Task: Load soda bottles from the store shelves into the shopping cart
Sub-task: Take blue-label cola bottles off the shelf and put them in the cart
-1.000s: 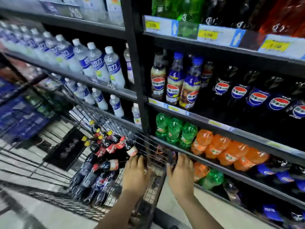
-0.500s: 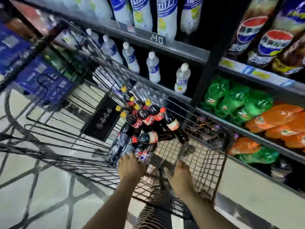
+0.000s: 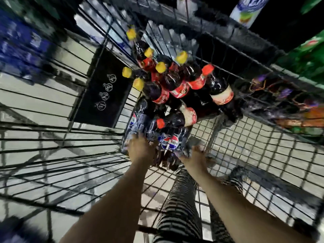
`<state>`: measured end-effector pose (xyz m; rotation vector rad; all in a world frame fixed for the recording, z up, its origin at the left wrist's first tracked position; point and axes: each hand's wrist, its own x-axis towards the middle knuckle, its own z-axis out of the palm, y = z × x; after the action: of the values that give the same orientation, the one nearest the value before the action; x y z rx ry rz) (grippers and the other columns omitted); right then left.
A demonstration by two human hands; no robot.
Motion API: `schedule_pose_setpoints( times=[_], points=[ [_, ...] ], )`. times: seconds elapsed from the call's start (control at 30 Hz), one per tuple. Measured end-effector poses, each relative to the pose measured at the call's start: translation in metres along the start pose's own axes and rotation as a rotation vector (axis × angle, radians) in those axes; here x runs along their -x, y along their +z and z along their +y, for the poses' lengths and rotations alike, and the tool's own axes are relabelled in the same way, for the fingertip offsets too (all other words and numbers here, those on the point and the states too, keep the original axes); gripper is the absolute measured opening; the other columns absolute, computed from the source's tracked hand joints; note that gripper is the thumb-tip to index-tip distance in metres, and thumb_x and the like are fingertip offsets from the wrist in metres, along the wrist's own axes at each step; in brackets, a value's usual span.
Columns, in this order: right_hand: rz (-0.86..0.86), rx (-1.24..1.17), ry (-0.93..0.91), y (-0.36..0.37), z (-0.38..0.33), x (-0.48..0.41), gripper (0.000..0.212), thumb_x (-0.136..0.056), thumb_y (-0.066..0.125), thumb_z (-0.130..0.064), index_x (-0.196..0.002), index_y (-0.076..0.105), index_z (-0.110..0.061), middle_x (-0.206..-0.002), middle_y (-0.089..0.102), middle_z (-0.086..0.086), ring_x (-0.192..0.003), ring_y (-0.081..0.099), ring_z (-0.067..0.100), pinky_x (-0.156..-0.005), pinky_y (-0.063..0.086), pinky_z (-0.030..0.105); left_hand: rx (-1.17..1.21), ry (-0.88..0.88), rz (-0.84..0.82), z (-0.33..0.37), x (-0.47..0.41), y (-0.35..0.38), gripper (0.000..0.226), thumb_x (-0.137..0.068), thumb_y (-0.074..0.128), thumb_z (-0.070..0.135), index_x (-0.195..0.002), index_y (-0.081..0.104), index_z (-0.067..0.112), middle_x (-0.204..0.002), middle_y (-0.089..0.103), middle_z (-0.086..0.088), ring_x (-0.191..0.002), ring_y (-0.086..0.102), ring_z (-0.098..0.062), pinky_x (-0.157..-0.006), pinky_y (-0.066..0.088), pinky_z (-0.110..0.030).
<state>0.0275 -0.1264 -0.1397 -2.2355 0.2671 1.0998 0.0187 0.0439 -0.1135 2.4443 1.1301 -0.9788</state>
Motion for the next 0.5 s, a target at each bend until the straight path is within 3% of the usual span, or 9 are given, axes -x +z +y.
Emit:
schedule_pose_setpoints(
  times=[0.07,0.1,0.17,0.27,0.4,0.5],
  points=[
    [0.016,0.018,0.021,0.012,-0.001,-0.012,0.044,-0.081,0.066,-0.050,-0.069,0.043,-0.015,-0.056,0.035,-0.002,-0.047,0.034,0.011,-0.047,0.026,0.028,0.031,-0.022,0.021,0.004,-0.001,0.010,0.075,-0.089,0.058,0.053,-0.144,0.032,0.010,-0.156,0.020,-0.020,-0.143,0.021,-0.033,-0.115,0.018,-0.051],
    [0.012,0.011,0.037,0.015,-0.004,-0.016,0.046,-0.080,0.068,-0.049,-0.064,0.041,-0.016,-0.054,0.036,0.001,-0.049,0.038,0.015,-0.049,0.027,0.030,0.057,-0.028,0.030,0.005,0.000,0.014,0.077,-0.088,0.060,0.053,-0.144,0.032,0.009,-0.156,0.017,-0.021,-0.143,0.020,-0.035,-0.116,0.017,-0.050],
    [0.061,-0.103,0.035,0.023,-0.006,-0.023,0.039,-0.075,0.075,-0.043,-0.068,0.048,-0.017,-0.057,0.047,0.006,-0.056,0.049,0.021,-0.051,0.037,0.030,0.085,-0.025,0.055,0.003,-0.001,0.016,0.079,-0.083,0.066,0.053,-0.141,0.035,0.008,-0.152,0.024,-0.023,-0.139,0.025,-0.038,-0.116,0.021,-0.048],
    [0.117,-0.224,0.013,0.034,-0.007,-0.027,0.053,-0.068,0.083,-0.035,-0.060,0.031,-0.029,-0.052,0.036,-0.010,-0.044,0.036,0.000,-0.037,0.027,0.011,0.136,-0.011,0.060,-0.005,-0.006,0.013,0.076,-0.081,0.069,0.051,-0.138,0.044,0.007,-0.147,0.034,-0.021,-0.136,0.030,-0.038,-0.115,0.026,-0.045],
    [0.139,-0.309,0.050,0.036,-0.006,-0.028,0.054,-0.066,0.086,-0.026,-0.056,0.033,-0.026,-0.049,0.036,-0.012,-0.041,0.034,-0.002,-0.035,0.032,0.010,0.269,-0.013,0.030,-0.009,-0.003,0.011,0.068,-0.086,0.069,0.037,-0.139,0.043,0.005,-0.147,0.030,-0.023,-0.138,0.027,-0.036,-0.117,0.024,-0.044],
    [0.133,-0.295,0.062,0.034,-0.006,-0.029,0.052,-0.066,0.085,-0.030,-0.061,0.034,-0.020,-0.049,0.036,-0.008,-0.042,0.034,0.006,-0.033,0.026,0.016,0.372,0.058,0.070,-0.008,0.003,0.017,0.056,-0.085,0.071,0.023,-0.130,0.044,0.003,-0.134,0.040,-0.022,-0.124,0.041,-0.036,-0.106,0.034,-0.040]
  ],
)
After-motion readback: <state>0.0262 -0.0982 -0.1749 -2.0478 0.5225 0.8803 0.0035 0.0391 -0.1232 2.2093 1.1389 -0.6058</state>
